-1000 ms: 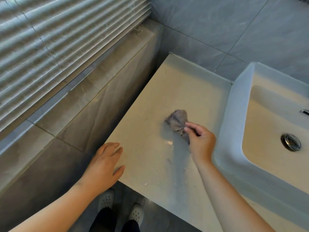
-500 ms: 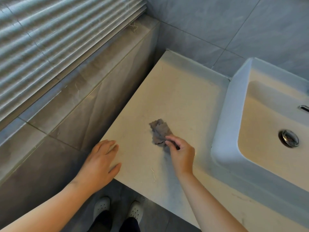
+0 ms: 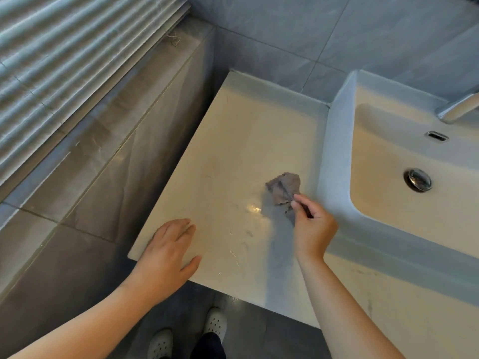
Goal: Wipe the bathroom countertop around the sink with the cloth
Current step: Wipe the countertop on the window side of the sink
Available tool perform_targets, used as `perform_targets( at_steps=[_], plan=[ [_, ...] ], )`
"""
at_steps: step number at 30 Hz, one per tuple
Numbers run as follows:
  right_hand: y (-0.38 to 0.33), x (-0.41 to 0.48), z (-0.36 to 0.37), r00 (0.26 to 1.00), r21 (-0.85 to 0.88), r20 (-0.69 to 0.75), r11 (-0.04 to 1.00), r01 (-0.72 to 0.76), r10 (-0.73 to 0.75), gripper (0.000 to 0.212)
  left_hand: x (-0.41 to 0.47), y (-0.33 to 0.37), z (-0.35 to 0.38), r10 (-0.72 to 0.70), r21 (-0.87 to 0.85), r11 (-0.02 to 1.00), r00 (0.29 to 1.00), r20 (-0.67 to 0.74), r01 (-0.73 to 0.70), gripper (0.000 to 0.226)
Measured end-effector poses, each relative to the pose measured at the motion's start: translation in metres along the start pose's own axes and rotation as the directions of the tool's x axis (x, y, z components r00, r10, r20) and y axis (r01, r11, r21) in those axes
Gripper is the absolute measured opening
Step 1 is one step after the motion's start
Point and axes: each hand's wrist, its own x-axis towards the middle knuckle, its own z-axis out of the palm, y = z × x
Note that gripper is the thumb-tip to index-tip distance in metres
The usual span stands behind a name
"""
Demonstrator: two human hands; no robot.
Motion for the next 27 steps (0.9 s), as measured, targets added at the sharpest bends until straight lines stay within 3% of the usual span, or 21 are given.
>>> perform_targets(
  at_steps=[5,10,16,18,20,23,27],
  plan=[
    [0.029,0.027,0.006,0.999,-0.163,0.004,0.986,-0.037,0.038,0.020,0.002,0.013,0.008,0.063,0.038,0.997,0.997,0.052,-0.065,0.067],
    [0.039,0.004,0.014,1.000,-0.193,0.006,0.981,0.007,-0.006,0.021,0.004,0.009,0.016,0.075,0.122,0.989,0.992,0.104,-0.088,0.070],
    [0.037,-0.062,0.012,0.967,-0.203,0.206,0.960,0.192,-0.150,0.020,0.001,0.007,0.018,0.094,0.164,0.980,0.988,0.123,-0.114,0.075],
    [0.030,-0.079,0.008,0.954,-0.179,0.272,0.968,0.175,-0.123,0.021,0.002,0.007,0.018,0.089,0.175,0.978,0.987,0.134,-0.112,0.073],
    [0.021,-0.087,0.000,0.954,-0.122,0.298,0.990,0.068,-0.029,0.023,0.002,0.007,0.017,0.092,0.183,0.976,0.985,0.143,-0.117,0.074],
    [0.011,-0.082,-0.023,0.986,0.008,0.154,0.997,-0.073,0.071,0.021,0.002,0.007,0.015,0.094,0.178,0.977,0.986,0.141,-0.119,0.074],
    [0.019,-0.052,-0.056,0.994,0.018,-0.088,0.998,-0.065,0.066,0.020,0.002,0.009,0.016,0.091,0.173,0.978,0.986,0.137,-0.114,0.075]
  ],
)
